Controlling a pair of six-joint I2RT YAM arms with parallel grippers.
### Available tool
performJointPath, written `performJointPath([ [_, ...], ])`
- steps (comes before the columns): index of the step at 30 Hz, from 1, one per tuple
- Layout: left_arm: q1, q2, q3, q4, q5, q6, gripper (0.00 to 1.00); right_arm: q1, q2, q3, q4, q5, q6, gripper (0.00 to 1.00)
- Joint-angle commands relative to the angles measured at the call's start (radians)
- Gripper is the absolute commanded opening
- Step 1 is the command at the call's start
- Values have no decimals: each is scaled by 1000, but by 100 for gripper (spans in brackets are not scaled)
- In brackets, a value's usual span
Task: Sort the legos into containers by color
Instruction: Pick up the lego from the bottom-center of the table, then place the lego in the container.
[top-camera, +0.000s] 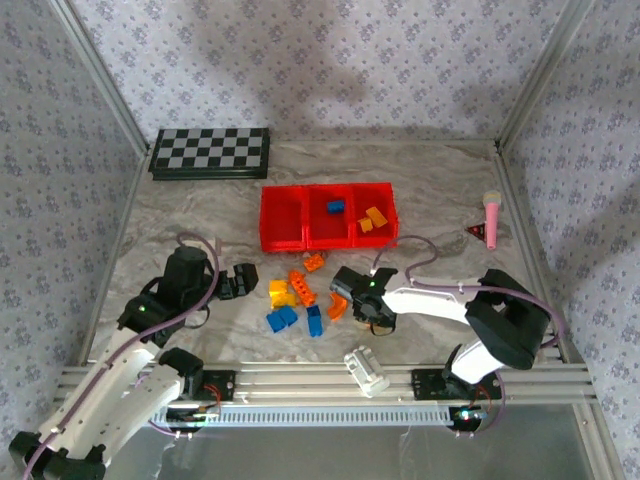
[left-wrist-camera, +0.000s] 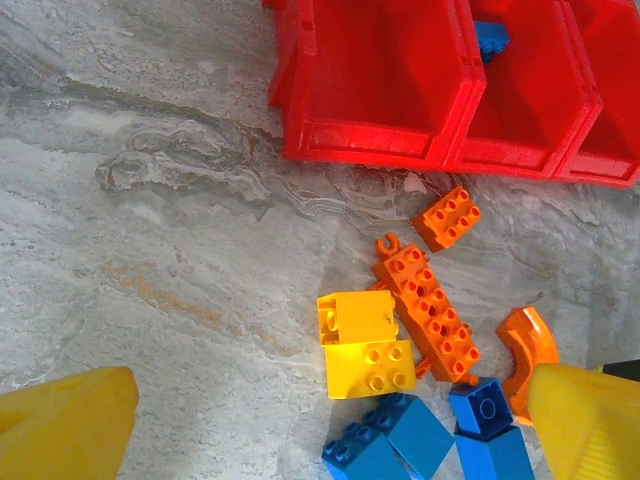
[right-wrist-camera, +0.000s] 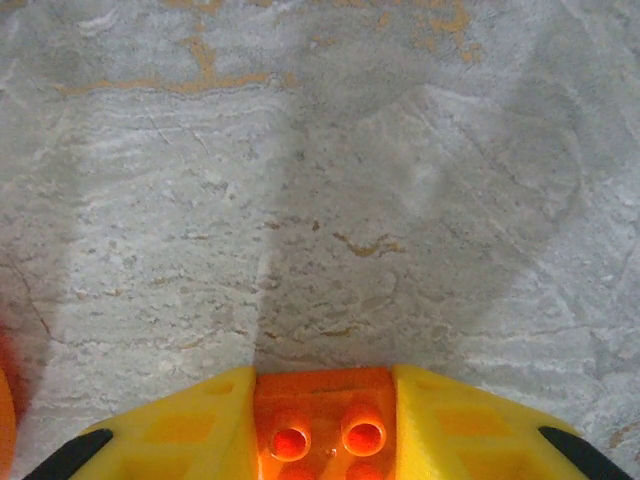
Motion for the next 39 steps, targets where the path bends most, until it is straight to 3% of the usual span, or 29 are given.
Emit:
performJointPath([
  [1,7,-15,35,-28,-8,-1,100,6,-26,-25,-104,28,-15,32],
  [9,10,-24,48,-36,-20,3,100,13,-85,113,-147,74,-128,27],
  [15,15,-48,44,-36,-24,-16,100,-8,-50,337,-129,104,-318,27],
  [21,21,-93,53,-105,-30,-53,100,-79,103,618,-39,21,-493,27],
  [28,23,-173,52,-174,-14,-129,100,-136,385,968,-18,-112,-621,28],
  [39,28,-223,-37,-185,18,-233,100,-217,710,1247,60,-304,-637,28],
])
